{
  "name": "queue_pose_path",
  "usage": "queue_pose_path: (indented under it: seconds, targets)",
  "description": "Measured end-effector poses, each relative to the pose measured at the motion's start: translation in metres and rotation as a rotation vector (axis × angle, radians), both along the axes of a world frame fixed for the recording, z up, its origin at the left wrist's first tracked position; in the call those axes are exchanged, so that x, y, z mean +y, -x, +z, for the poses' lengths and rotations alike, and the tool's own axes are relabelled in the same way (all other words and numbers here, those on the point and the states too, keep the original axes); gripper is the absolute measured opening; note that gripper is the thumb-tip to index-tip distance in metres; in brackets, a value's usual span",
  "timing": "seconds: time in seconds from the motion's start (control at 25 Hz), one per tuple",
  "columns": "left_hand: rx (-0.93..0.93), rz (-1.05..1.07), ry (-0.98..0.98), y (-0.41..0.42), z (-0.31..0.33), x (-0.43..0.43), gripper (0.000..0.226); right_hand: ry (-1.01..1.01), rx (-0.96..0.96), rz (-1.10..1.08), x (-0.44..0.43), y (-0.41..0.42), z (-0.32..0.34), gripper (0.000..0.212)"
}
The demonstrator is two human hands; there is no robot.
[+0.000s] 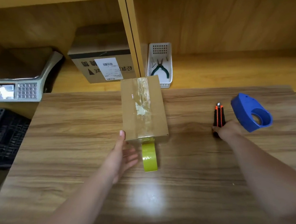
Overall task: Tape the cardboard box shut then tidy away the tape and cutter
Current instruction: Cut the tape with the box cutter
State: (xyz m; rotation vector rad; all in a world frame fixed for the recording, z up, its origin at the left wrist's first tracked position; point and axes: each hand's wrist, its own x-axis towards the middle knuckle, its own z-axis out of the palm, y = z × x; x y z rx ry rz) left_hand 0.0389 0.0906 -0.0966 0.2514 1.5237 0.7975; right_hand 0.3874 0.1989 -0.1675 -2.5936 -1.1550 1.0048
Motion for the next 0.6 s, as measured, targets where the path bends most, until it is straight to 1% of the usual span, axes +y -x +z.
queue_pose_path:
  seconds: [0.04, 0.08, 0.2, 0.28, 0.36, 0.4, 0.48, 0.52, 0.6]
  targets:
    - [-0.032, -0.01, 0.006, -0.002, -0.001, -0.002, 0.067, -0.009, 0.087, -0.068, -0.002, 0.005, 0.004, 0.041]
    - [-0.052, -0.02, 0.006, -0.003, -0.002, -0.003, 0.068, -0.033, 0.214, -0.172, -0.004, 0.011, 0.006, 0.041]
    - [-0.069, -0.013, -0.015, -0.009, -0.002, -0.006, 0.071, -0.091, 0.689, -0.487, -0.014, 0.025, 0.015, 0.033]
    - [-0.062, -0.001, -0.014, -0.015, -0.001, -0.009, 0.065, -0.098, 0.924, -0.542, -0.024, 0.033, 0.024, 0.03]
    - [-0.055, 0.008, -0.016, -0.024, -0.001, -0.014, 0.058, -0.135, 1.036, -0.481, -0.033, 0.043, 0.037, 0.032]
    - [-0.034, -0.005, -0.017, -0.029, -0.002, -0.016, 0.058, -0.154, 1.033, -0.415, -0.035, 0.048, 0.044, 0.033]
    - [0.078, -0.106, -0.023, -0.034, -0.012, -0.021, 0.062, -0.181, 1.008, -0.244, -0.043, 0.058, 0.061, 0.033]
    - [0.14, -0.168, -0.031, -0.035, -0.017, -0.023, 0.058, -0.187, 1.016, -0.163, -0.048, 0.062, 0.072, 0.034]
    - [0.175, -0.219, -0.071, -0.038, -0.022, -0.025, 0.034, -0.191, 1.023, -0.023, -0.056, 0.064, 0.089, 0.035]
